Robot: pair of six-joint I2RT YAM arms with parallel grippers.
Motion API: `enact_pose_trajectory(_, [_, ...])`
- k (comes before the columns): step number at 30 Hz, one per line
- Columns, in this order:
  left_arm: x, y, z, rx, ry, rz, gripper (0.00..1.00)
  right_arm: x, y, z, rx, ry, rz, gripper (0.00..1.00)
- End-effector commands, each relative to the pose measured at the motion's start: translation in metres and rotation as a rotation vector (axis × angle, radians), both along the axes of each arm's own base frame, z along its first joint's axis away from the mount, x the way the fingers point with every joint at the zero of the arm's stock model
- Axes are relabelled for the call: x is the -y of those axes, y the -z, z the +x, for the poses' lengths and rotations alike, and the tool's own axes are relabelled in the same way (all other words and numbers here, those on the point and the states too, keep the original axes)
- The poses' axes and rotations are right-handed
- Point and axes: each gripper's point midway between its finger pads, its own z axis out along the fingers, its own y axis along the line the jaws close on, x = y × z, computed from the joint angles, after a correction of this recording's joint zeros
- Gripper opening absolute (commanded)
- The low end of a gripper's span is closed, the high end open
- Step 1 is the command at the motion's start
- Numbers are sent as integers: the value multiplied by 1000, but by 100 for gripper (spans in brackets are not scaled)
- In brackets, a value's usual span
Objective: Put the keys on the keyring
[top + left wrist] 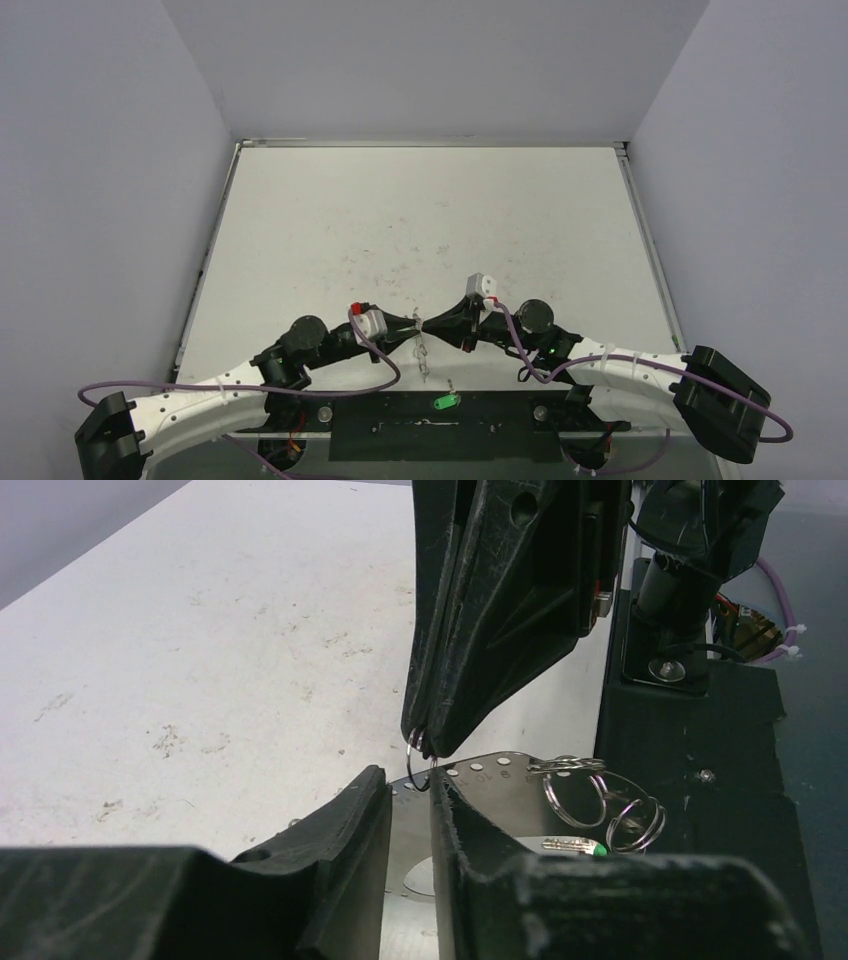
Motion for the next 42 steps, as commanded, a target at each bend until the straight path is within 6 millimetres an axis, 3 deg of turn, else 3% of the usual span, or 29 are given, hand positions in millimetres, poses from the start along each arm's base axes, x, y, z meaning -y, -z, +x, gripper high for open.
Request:
enact_pose_trajectory(1, [5,-22,1,23,0,-75,16,-4,-32,-1,65,-14,101,0])
enact_pose_trajectory(8, [4,-22,0,28,6,-74,0,-5,-30,-3,62,-26,96,0])
enact_pose_trajectory(14, [2,-25,1,29,-7,-88,1,-6,-28,-3,58,-32,92,0])
enact_pose_trajectory(16, [2,-24,3,19,-16,-86,14,-6,-29,-4,58,-33,93,0])
enact_pose_trajectory(18, [2,-23,3,16,-17,-80,17,-6,-29,-3,59,-33,94,0])
enact_pose_trajectory(21, [3,-20,2,14,-12,-72,17,-6,-29,-4,59,-36,96,0])
enact_pose_trajectory(27, [5,-18,2,19,-1,-59,0,-7,-28,-5,56,-41,89,0])
enact_pose_trajectory(38, [1,-20,5,21,-26,-65,0,-6,-23,-5,54,-44,70,0])
enact_pose_trajectory(40, [0,-20,6,14,-37,-64,0,-5,-22,-6,54,-43,64,11])
enact_pose_trajectory(42, [-2,-20,7,9,-48,-63,0,-4,-24,-5,57,-34,63,34])
